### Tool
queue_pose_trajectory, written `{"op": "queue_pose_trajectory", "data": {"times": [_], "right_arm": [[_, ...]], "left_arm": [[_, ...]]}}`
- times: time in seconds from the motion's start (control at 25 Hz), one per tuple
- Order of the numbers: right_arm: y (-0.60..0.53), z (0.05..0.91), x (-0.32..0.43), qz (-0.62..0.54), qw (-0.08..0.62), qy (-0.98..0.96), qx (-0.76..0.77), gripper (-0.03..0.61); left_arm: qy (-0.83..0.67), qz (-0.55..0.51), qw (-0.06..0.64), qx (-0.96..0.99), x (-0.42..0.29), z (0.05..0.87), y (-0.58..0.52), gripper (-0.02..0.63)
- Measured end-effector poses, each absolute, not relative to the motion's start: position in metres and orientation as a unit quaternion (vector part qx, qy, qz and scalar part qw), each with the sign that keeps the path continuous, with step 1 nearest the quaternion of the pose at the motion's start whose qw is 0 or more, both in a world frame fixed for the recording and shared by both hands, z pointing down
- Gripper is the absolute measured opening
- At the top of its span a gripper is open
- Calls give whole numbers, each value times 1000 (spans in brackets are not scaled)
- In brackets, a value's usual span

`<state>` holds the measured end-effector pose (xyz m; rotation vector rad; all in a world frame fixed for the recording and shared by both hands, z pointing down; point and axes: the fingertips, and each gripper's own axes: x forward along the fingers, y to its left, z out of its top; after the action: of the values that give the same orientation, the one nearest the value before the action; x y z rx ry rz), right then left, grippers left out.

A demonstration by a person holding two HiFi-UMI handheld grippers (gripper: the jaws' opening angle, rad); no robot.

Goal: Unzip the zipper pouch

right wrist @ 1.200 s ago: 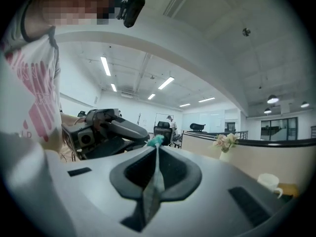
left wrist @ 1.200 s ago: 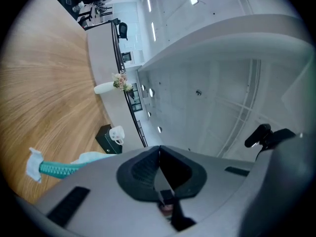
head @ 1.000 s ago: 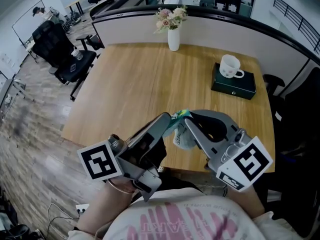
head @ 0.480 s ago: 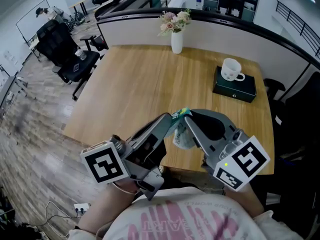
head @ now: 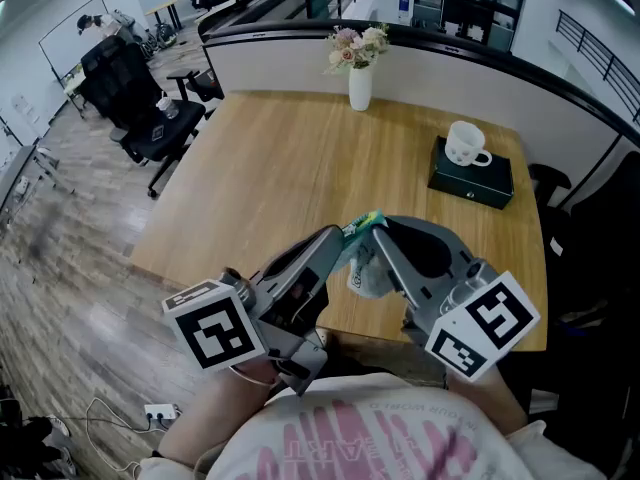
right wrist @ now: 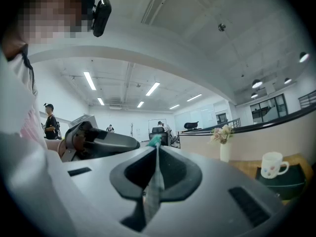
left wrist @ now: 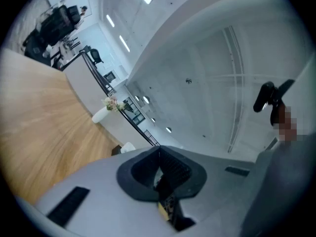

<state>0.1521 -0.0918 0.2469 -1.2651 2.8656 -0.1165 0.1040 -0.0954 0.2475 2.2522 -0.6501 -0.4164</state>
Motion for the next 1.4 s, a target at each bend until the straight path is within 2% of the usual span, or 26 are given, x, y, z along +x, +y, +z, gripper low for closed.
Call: {"op": "queue_pose_trajectory", "data": {"times": [0.28, 1.4], "right_arm": [[-83, 241, 152, -36, 13, 916, -400, 9], [-79, 221, 167, -26, 47, 899, -434, 11]], "left_arm": [[-268, -152, 341, 888, 100, 243, -85, 5], [-299, -153, 326, 884, 80, 244, -72, 6]]}}
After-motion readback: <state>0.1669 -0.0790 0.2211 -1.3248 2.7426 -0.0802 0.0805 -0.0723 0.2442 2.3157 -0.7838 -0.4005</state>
